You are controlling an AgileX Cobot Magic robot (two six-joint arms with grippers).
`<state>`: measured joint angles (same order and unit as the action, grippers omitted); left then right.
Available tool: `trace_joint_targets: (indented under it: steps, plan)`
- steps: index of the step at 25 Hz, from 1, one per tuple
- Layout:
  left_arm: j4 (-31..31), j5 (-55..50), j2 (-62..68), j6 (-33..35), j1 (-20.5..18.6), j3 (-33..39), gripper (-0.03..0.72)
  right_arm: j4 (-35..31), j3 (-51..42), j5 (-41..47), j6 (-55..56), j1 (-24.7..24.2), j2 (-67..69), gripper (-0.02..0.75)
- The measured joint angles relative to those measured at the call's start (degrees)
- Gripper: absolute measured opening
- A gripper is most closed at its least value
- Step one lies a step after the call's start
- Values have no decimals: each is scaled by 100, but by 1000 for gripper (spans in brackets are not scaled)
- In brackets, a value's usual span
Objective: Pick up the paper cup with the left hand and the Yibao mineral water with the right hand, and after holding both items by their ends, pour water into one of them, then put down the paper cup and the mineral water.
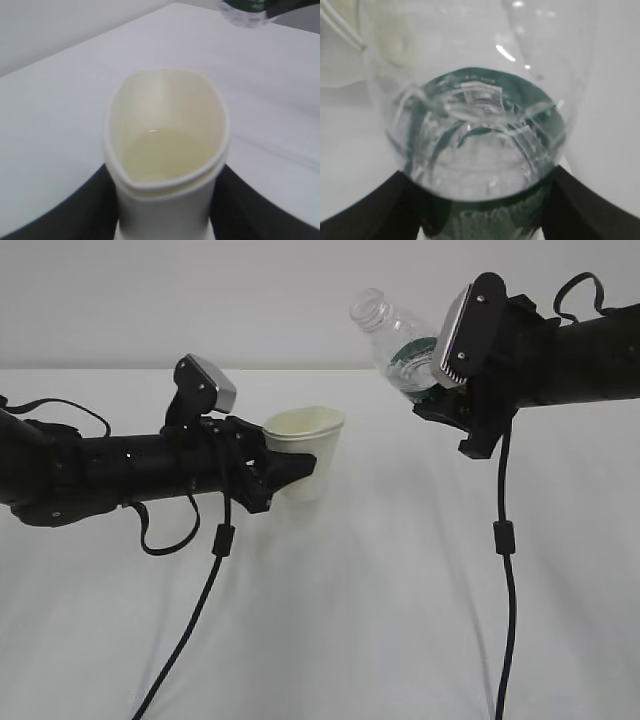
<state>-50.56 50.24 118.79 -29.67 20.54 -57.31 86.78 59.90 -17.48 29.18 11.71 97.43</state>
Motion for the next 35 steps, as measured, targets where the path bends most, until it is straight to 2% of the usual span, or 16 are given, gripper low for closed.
trace_joint_targets:
  steps: [9, 16, 28, 31, 35]
  plan:
    - [59, -216, -202, 0, -701, 0, 367, -983, 0, -19, 38, 0, 30, 477]
    - [173, -560, -202, 0, -1045, 0, 367, -1968, 0, -145, 48, 0, 547, 477]
    - [715, -775, -202, 0, -1611, 0, 367, -4114, 0, -1017, -624, -119, 1342, 477]
    - [822, -785, -202, 14, -1719, 0, 367, -4292, 0, -1155, -781, -155, 1452, 477]
    - [991, -785, -162, 53, -1818, 0, 366, -5038, -32, -1505, -1088, -228, 1604, 477]
